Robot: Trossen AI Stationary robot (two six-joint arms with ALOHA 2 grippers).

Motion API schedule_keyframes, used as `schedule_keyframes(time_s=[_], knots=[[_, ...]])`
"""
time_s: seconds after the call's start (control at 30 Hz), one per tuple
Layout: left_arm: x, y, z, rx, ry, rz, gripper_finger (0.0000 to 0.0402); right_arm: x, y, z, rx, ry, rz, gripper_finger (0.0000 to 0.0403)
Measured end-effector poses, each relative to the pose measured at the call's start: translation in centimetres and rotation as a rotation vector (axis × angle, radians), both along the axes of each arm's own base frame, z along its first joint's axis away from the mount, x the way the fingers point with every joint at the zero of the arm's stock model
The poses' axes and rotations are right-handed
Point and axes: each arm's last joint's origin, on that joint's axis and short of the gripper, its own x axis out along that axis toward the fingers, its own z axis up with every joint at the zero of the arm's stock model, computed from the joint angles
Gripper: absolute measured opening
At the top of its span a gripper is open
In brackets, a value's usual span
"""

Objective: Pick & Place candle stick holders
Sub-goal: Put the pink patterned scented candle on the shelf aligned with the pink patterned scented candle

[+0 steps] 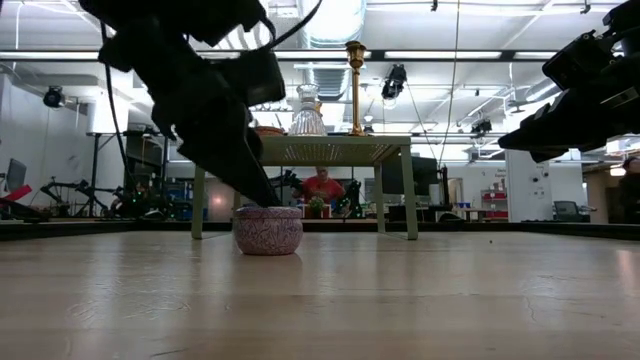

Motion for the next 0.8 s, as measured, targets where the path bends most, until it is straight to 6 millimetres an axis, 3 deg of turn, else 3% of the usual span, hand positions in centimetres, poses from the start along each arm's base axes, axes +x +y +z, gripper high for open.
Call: schedule_keyframes(time_s=[0.23, 0.8], knots=[[0.5, -0.1, -1.2, 0.005, 0.017, 0.004, 0.0381, 0.0, 0.0, 0.0, 0.0, 0.001, 0.001, 0.0008], [0.7, -0.2, -1.2, -0.002, -0.006, 0.002, 0.0381, 0.0, 0.0, 0.0, 0.0, 0.0, 0.0, 0.0008]])
